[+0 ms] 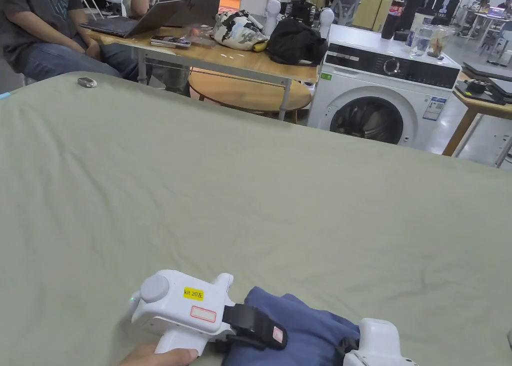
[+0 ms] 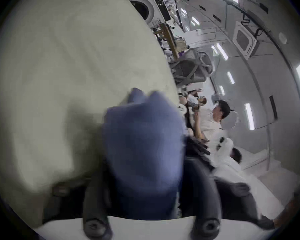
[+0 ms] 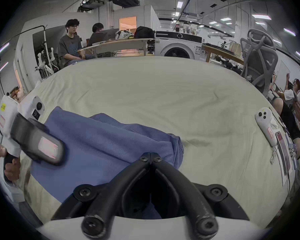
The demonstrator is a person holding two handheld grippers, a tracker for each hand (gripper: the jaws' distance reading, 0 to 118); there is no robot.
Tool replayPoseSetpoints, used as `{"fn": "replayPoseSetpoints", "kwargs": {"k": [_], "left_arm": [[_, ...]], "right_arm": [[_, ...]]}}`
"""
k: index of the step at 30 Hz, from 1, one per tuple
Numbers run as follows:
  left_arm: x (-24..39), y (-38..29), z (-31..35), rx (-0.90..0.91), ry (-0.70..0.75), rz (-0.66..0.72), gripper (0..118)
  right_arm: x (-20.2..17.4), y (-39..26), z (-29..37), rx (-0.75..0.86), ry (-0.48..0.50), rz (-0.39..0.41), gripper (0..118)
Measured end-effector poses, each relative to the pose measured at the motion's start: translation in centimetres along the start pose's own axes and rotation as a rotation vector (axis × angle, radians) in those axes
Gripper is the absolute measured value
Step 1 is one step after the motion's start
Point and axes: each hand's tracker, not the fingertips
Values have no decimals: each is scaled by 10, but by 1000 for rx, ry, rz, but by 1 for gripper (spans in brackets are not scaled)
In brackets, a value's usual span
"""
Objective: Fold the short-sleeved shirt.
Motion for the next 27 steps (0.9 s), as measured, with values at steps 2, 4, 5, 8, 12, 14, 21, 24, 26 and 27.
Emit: {"fn": "replayPoseSetpoints", "kwargs": {"k": [2,4,5,8,12,14,21,24,26,27], "left_arm": [[-10,-4,3,-3,-70,81,25],[-9,-8,5,20,-48,79,22],[-6,-9,4,22,-41,67,22],[0,-7,7,26,-16,60,21],[10,-7,14,21,-7,56,21],[19,-6,20,26,-3,46,21],[56,4,68,39,109,-20,21],[58,7,108,62,174,-20,21],[54,9,141,90,208,-18,21],[52,10,160,104,232,-11,21]], "right_arm": [[1,-1,1,4,12,-6,0],[0,-1,2,16,20,-3,0],[-1,-2,2,20,13,4,0],[-5,-3,5,47,1,35,0],[-3,10,22,232,-28,90,0],[-2,20,32,363,-86,104,0],[-7,68,54,541,-60,29,0],[-23,85,59,555,-34,23,0],[-40,92,56,567,-13,31,0],[-51,96,55,569,-4,41,0]]}}
